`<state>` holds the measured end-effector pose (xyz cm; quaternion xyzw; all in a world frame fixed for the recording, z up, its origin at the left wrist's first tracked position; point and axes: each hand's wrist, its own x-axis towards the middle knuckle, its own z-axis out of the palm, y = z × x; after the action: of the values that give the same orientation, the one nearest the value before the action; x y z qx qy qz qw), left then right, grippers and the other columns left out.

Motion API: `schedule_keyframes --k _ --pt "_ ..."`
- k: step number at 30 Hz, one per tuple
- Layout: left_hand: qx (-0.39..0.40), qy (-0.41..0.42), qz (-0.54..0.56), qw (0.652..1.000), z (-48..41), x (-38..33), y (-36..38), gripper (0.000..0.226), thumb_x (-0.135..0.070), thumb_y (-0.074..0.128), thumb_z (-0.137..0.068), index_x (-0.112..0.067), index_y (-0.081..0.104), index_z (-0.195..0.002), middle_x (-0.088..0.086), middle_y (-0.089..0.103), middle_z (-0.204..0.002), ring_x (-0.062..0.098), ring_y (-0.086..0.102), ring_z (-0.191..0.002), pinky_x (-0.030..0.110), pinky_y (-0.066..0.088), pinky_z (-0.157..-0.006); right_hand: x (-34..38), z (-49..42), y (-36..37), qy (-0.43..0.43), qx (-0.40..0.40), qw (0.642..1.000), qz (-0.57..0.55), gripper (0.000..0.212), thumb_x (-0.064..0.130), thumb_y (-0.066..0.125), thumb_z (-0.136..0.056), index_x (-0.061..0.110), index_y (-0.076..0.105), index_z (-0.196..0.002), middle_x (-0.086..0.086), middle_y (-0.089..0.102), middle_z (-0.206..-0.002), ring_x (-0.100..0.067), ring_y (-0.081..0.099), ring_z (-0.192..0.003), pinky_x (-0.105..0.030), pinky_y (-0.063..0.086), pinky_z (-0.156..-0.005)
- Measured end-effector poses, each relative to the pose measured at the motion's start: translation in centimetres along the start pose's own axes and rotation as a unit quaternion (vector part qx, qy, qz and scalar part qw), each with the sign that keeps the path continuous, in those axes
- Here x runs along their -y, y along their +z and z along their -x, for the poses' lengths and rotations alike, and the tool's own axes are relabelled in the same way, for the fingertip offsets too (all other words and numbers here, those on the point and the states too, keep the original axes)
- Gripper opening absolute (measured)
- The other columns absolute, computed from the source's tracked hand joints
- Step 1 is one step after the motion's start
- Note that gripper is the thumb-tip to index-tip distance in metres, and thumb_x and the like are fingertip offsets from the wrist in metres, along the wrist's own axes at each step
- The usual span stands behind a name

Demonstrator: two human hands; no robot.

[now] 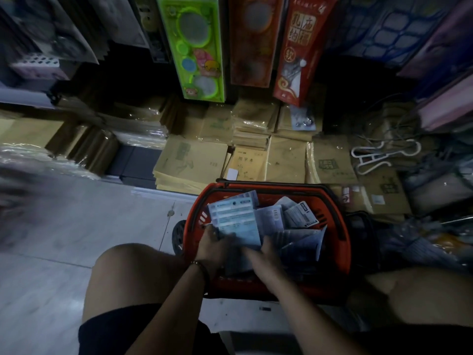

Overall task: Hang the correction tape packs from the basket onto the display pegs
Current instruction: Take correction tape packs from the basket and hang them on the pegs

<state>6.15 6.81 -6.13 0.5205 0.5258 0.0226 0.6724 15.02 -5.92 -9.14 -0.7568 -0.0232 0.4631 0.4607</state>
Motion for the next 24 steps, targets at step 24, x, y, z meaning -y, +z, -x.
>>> schedule_keyframes --k 24 --pt "0.149 0.294 0.064 0.942 15.7 -15.0 8.8 0.045 -0.032 0.072 -0.097 -0.013 0.057 -0.134 0.018 0.074 -0.120 0.032 0.076 -0.105 0.041 0.065 -0.077 12.3 16.7 -10.9 -0.453 -0.146 0.876 0.080 0.049 0.035 0.076 -0.090 0.037 0.053 -0.133 0.011 0.052 -0.136 -0.011 0.054 -0.129 -0.032 0.049 -0.100"
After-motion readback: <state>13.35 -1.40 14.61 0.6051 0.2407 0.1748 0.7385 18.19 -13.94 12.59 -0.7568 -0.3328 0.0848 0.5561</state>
